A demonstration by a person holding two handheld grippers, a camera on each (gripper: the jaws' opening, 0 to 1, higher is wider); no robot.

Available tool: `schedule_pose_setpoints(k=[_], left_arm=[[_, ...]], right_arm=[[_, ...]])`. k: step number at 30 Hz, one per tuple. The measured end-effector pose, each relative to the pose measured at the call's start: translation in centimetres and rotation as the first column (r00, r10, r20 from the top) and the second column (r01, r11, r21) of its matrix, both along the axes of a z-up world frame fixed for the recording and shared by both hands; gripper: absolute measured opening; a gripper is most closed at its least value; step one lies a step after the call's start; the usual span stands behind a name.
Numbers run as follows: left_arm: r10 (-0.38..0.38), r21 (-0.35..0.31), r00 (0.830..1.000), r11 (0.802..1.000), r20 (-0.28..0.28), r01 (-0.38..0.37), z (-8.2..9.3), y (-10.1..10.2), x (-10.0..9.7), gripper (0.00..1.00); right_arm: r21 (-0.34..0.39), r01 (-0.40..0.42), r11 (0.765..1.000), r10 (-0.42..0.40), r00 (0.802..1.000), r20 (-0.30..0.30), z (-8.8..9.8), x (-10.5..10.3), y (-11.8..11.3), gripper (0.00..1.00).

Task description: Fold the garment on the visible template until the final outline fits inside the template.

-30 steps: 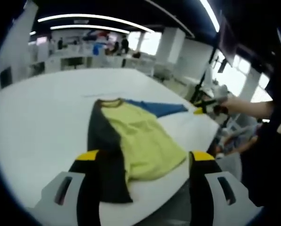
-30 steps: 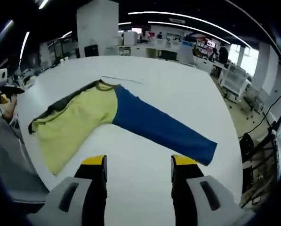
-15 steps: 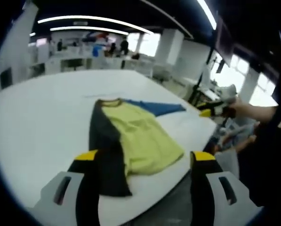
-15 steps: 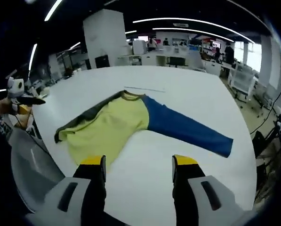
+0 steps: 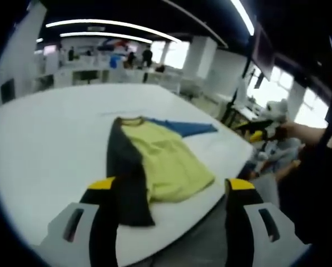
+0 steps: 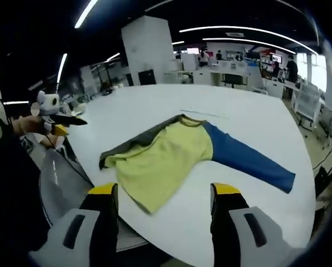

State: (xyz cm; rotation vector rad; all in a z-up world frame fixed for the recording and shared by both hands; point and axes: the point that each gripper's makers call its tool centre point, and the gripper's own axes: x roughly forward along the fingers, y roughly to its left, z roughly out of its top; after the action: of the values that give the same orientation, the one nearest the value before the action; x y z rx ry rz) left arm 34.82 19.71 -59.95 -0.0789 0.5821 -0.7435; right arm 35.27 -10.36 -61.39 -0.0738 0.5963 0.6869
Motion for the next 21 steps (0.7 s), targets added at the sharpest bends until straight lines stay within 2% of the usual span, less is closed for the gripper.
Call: schedule_pose_setpoints(k=[5, 13, 16, 21], left_arm=[[0.006, 0.005, 1.0, 1.0, -0.015, -0.006, -0.3, 0.7, -0.8, 0.76], [0.012, 0.008, 1.0, 1.0, -0.02, -0.012, -0.2, 1.5, -1.3, 0.76], [0.015, 0.008, 1.0, 1.0, -0.023, -0.014, -0.2, 1.7, -1.4, 0.77], [0.017, 0.006, 1.0, 1.0, -0.025, -0.017, -0.2, 1.8, -1.5, 0.78]], right_arm=[[0.023, -0.046, 0.999, 0.045, 0.999, 0.021, 0.4, -1.4, 1.0, 0.78], [0.031, -0.049, 0.998, 0.049, 0.999, 0.015, 0.7, -2.7, 1.4, 0.89], [0.016, -0.036, 0.999, 0.036, 0.999, 0.017, 0.7, -2.9, 1.1, 0.99], [0.008, -0.015, 1.0, 0.015, 1.0, 0.003, 0.6, -3.0, 0.2, 1.0]])
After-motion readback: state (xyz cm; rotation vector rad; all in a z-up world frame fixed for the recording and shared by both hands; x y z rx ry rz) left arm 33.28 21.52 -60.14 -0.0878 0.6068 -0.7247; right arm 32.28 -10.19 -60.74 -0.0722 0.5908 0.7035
